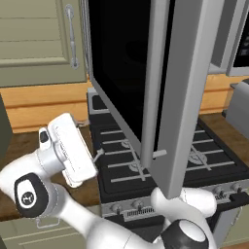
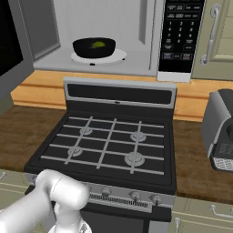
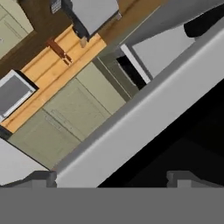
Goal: Pick the lime from the sink and place it in the bowl. Then pick the bowl and place it in the microwave. Then close the microwave door and press the start button.
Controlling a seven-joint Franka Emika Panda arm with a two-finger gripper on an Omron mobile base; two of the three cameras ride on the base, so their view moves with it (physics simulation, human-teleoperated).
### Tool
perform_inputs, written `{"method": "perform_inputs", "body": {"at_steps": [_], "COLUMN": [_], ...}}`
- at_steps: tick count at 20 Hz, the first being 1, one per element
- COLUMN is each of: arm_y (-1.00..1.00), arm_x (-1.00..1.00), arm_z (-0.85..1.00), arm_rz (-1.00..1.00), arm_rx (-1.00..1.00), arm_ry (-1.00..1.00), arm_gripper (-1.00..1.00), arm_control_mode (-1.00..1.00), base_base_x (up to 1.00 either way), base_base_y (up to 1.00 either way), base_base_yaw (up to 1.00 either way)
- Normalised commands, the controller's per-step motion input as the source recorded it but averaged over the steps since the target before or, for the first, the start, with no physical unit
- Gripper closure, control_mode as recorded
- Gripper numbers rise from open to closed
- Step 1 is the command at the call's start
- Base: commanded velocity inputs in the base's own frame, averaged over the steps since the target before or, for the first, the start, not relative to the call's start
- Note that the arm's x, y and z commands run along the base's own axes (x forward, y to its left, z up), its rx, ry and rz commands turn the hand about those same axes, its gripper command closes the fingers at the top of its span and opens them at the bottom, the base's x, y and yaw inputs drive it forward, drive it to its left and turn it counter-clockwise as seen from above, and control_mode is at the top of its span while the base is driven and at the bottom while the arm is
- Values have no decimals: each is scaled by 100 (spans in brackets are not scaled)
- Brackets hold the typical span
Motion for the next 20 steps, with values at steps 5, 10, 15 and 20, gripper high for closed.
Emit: {"method": "perform_inputs", "body": {"at_steps": [5, 10, 15, 20], "arm_y": [-61, -71, -75, -78], "arm_x": [-1, 0, 0, 0], "arm_z": [38, 30, 25, 15], "arm_rz": [1, 9, 19, 28], "arm_rx": [12, 15, 18, 20], "arm_ry": [-13, -13, -18, -20], "arm_gripper": [-100, -100, -100, -100], "arm_control_mode": [-100, -100, -100, -100], "base_base_x": [0, 0, 0, 0], "base_base_y": [0, 0, 0, 0], "base_base_yaw": [0, 0, 0, 0]}}
